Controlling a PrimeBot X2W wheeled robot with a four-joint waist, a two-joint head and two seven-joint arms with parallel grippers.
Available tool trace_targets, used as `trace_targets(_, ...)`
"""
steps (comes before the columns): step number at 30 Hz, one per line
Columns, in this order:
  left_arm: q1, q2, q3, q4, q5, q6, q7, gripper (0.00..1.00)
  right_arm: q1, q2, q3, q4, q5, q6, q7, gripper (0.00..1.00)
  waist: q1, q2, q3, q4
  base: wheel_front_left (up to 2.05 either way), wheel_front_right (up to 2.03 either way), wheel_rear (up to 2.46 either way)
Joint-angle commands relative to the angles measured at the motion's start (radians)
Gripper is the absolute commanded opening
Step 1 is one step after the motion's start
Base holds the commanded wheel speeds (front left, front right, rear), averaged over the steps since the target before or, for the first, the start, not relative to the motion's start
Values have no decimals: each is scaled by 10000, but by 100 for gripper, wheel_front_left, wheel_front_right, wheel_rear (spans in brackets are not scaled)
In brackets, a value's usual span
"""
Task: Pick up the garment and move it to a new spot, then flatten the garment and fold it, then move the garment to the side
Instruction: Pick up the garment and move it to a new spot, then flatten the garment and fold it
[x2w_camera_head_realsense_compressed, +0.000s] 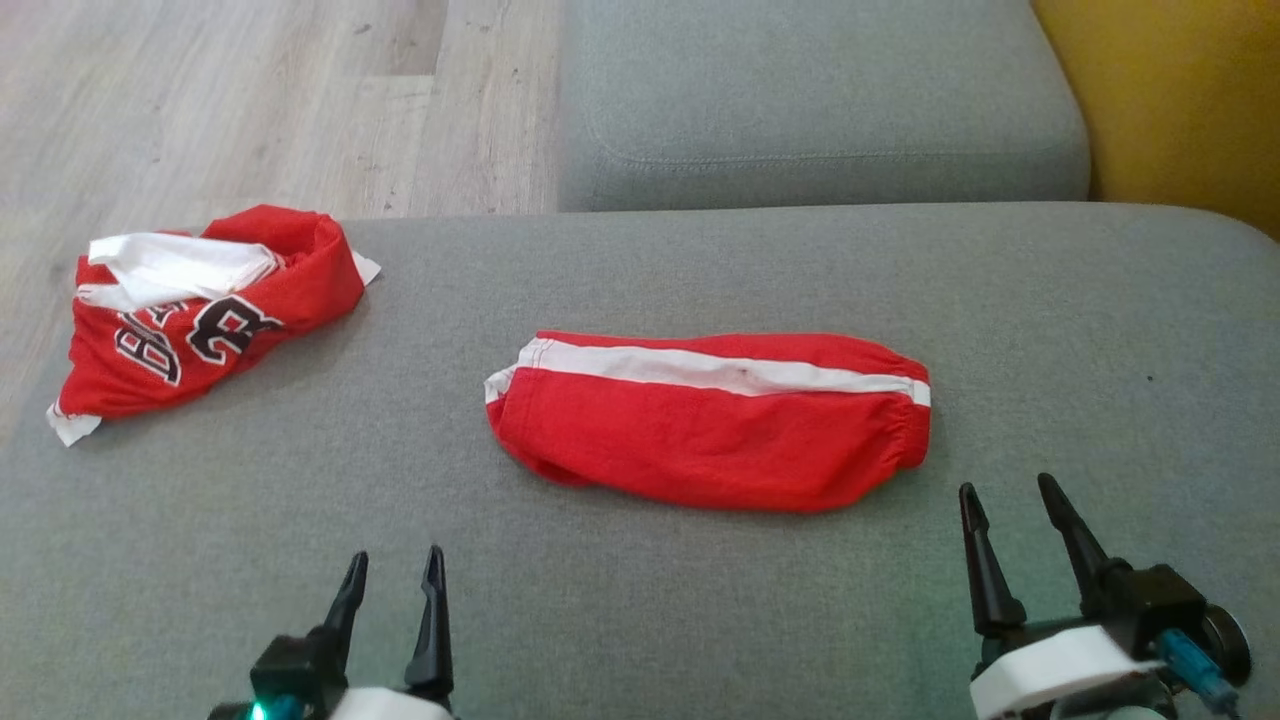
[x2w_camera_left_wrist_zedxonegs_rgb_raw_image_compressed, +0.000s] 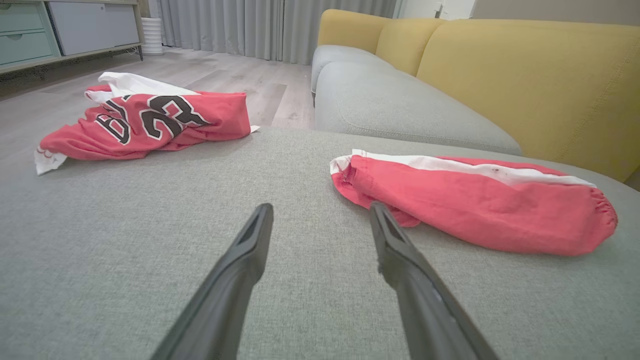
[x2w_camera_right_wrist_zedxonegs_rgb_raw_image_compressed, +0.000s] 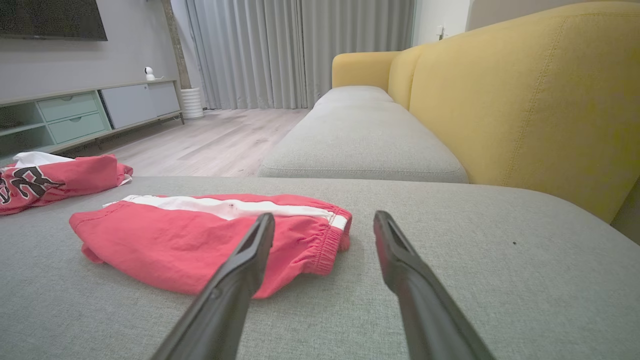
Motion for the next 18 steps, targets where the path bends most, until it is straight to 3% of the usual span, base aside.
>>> trace_targets(1, -377, 241, 522, -355, 34, 17, -96, 100, -192, -49, 266, -274, 48, 77, -24, 100, 1, 0, 2, 4, 0, 0, 0)
trace_targets(18, -294, 268, 511, -393, 143, 52, -56, 100, -281, -49, 262, 223, 51, 77, 40, 100, 1, 0, 40, 54, 0, 0, 0)
